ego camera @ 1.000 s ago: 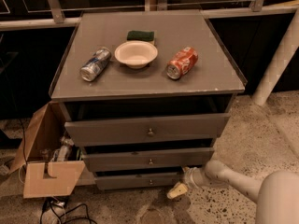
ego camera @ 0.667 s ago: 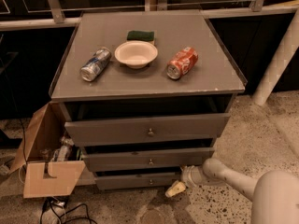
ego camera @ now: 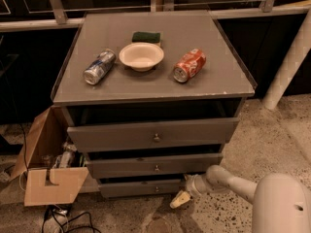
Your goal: Open bottom drawer
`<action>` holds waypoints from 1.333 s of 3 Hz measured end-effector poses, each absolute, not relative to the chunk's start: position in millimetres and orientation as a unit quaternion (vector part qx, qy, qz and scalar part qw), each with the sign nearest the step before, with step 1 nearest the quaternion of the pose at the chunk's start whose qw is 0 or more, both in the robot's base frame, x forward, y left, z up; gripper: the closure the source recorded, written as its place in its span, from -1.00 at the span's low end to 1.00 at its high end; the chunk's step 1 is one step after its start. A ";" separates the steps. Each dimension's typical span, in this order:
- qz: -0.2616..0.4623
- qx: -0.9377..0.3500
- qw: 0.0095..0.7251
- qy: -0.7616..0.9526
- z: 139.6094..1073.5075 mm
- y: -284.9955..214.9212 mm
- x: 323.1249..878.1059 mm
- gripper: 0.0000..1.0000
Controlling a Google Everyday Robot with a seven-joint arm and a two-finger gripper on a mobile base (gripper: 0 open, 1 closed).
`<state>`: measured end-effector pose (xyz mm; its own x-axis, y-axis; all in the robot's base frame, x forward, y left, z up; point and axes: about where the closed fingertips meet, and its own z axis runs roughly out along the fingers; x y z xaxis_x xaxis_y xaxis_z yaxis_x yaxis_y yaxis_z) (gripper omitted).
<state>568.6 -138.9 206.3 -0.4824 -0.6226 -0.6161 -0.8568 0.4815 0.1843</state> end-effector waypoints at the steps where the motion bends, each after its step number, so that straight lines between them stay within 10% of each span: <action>1: 0.248 -0.445 0.218 0.832 195.3 -145.9 548.7 -1.00; 3: 0.255 -0.436 0.212 0.836 200.2 -151.4 540.6 -1.00; 4: 0.255 -0.436 0.212 0.836 201.2 -151.3 540.6 -0.62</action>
Offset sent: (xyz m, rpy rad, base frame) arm -0.0845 -0.0469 -0.0242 -0.0385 0.1669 -0.0088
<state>540.6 -151.3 201.2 -0.5289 -0.6220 -0.5774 -0.8383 0.4892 0.2408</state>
